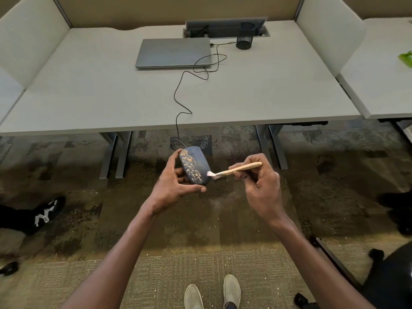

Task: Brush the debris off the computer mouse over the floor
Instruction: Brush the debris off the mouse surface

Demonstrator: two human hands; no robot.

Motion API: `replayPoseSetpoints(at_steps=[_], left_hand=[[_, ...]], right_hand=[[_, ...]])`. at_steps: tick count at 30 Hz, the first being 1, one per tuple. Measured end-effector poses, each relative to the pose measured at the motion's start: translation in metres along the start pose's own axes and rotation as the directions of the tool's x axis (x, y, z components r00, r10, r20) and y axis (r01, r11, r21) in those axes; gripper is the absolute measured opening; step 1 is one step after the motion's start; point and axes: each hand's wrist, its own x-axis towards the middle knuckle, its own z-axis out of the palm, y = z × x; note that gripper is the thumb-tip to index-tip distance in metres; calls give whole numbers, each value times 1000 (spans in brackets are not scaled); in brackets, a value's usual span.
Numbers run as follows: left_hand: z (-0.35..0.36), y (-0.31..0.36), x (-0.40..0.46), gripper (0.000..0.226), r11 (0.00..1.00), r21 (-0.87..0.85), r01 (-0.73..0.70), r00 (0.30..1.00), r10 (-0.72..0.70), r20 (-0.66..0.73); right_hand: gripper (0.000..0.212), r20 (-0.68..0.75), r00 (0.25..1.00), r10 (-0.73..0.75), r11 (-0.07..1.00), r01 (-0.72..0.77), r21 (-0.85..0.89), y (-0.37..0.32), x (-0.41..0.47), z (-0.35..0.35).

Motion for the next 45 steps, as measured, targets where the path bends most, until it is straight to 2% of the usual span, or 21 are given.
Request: replayPoseSetpoints(at_steps=[4,9,13,19,29,36,42,45], left_hand=[[-1,2,2,141,1000,20,2,1000,-2,-3],[0,1,3,135,997,73,-1,999,-2,41],[4,0,2,132,995,95,2,996,-11,92],[6,-1,-2,129,996,89,10,988,-23,150],[5,-6,-12,132,996,88,28,980,-45,194],[3,-2,-11,132,998,64,14,982,-26,189],[1,2,-7,131,999,50,3,983,-13,186],[2,4,-7,132,999,47,4,981,-13,195]], right_hand=[[34,57,998,40,999,-39,-24,4,-6,-5],[31,-8,1000,21,1000,-21,-14,-7,13,-10],[31,11,1000,26,999,-26,-44,-15,33,-5],[31,100,994,-33,989,47,-140,-13,55,6],[20,100,992,-73,939,102,-327,1,79,13],[8,109,985,-133,944,159,-289,6,68,8],[17,206,973,-101,929,167,-332,10,57,1],[9,242,963,-120,887,213,-409,6,53,-1]])
